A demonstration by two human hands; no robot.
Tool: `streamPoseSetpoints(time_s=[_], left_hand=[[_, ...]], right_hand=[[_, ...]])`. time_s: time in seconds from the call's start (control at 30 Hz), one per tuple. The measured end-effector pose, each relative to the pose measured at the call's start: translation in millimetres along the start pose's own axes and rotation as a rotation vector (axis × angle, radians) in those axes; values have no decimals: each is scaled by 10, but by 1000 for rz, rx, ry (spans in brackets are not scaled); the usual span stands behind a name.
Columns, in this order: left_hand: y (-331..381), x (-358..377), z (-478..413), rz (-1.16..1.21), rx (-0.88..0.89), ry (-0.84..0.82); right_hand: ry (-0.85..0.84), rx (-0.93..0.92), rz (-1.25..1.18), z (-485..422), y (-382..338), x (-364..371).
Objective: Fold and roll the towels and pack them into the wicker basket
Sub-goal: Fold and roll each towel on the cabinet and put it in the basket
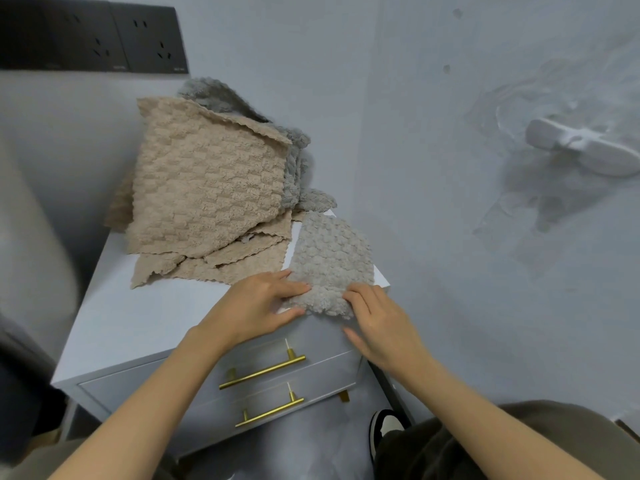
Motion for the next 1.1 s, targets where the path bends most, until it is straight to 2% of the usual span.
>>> streamPoseSetpoints(time_s=[0.2, 0.3, 0.53, 0.73, 0.83, 1.0, 1.1], left_hand=[[-61, 10, 5, 16, -46, -27], [-96, -6, 9, 35, -64, -31], [-63, -39, 2, 86, -63, 12], [-214, -71, -37, 370, -330, 108], [-276, -11, -54, 422, -444, 120], [-344, 45, -93, 382, -584, 167], [-330, 20, -106, 310, -616, 186]], right_hand=[[115, -6, 46, -49, 54, -60], [71, 11, -85, -65, 156, -137], [-100, 394, -417, -94, 573, -141], [-108, 730, -845, -42, 838, -96], [-114, 884, -983, 38, 889, -25], [-67, 1112, -902, 154, 984, 74], [-65, 1090, -737, 133, 979, 51]])
Point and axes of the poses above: each hand's wrist, its own z-axis away from the middle knuckle, its own x-axis out of the palm, y = z × x, the point moved 9 cm from there along -z, towards the middle knuckle, and after that the axes turned 2 degrees about y, right-handed, at the moved point
